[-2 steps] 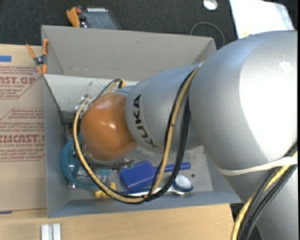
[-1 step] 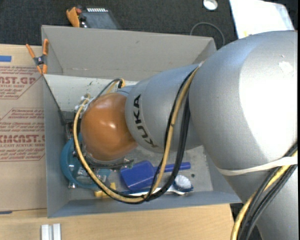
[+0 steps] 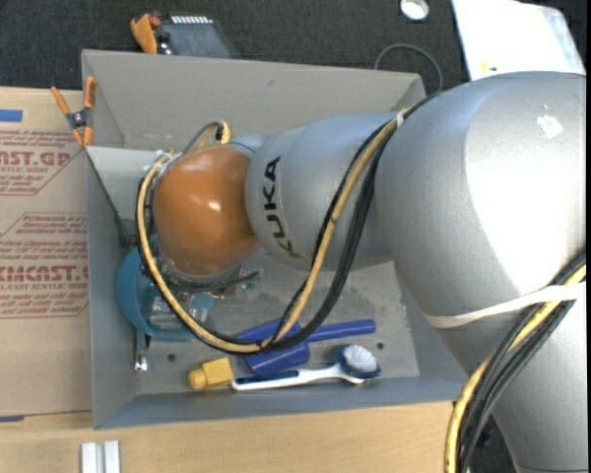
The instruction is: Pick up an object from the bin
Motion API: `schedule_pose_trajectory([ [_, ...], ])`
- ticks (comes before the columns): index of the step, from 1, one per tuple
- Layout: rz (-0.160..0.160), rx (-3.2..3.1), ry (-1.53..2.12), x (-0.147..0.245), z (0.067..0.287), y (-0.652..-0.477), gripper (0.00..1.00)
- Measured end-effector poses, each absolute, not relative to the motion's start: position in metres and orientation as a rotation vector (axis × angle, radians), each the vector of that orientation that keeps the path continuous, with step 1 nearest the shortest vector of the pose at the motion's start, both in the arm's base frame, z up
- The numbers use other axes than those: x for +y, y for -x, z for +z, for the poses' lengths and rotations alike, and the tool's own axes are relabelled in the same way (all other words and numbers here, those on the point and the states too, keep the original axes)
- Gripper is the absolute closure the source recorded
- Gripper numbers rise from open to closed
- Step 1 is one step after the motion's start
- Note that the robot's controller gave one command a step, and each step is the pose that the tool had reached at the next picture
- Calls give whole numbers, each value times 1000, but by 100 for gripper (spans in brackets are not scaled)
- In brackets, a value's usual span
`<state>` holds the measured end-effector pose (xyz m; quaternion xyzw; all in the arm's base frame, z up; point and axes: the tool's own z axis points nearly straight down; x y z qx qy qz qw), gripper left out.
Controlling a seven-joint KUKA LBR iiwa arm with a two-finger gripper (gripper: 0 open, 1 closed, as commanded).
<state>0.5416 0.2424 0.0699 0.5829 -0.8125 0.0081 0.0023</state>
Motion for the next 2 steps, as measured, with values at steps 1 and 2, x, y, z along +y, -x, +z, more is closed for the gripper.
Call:
schedule_pose_trajectory([
  [1,26,-2544,-1837,242,69,-576,100],
  [2,20,-2533,-1835,243,70,-600,100],
])
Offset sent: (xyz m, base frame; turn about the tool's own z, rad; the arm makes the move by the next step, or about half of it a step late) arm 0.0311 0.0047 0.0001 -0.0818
